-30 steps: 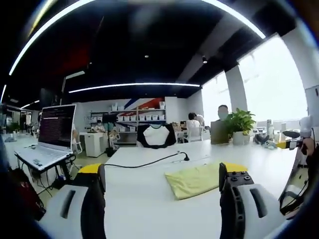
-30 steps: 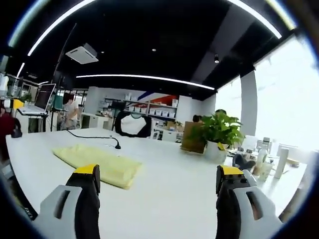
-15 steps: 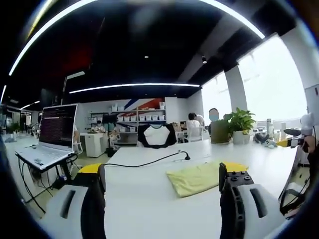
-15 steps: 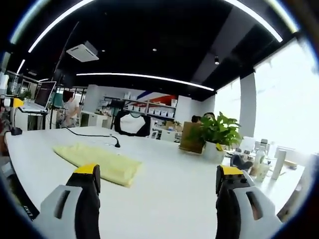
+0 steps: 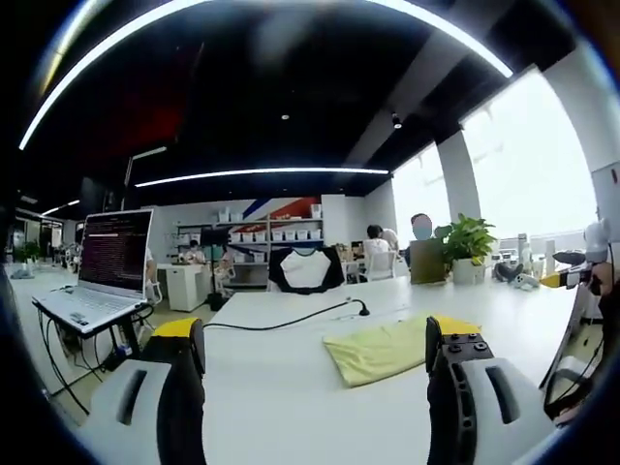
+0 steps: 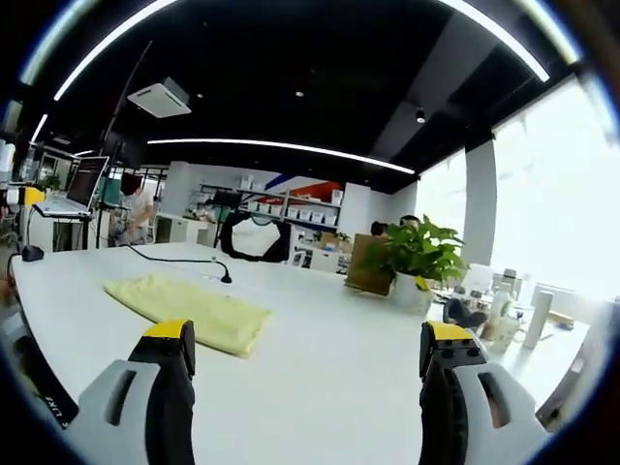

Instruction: Fold the garment on the visible template until the final outline fits inside the template.

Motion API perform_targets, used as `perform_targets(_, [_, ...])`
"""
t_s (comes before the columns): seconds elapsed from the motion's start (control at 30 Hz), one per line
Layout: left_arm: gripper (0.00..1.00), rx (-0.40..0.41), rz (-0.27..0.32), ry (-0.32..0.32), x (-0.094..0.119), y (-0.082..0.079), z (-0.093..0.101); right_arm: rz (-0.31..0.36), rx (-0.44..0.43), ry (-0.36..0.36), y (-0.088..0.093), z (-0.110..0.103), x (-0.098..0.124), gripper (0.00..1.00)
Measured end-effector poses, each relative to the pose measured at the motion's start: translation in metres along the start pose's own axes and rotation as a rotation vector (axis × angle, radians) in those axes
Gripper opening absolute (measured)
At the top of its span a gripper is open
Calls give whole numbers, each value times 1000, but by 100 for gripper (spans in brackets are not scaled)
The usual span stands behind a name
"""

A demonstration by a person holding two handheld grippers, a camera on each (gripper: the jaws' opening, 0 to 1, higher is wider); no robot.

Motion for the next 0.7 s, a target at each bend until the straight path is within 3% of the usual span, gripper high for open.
perform_targets(0.47, [100, 14, -9, 9, -2, 9, -3, -25, -10, -31, 11, -11, -3, 99])
perform_targets(0.7, [100, 12, 7, 5, 2, 4, -4, -26, -4, -24, 11, -9, -1, 99])
Point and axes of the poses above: the point that each gripper's makers call its tool centre point, and the gripper's own axes: x roughly backward along the fingers, z roughly to its right, y roughly out of its underside, the point moved 2 cm from there along x, roughly backward along the fingers, and after that the axes turned 1 degree about z, right-handed, at the moved point
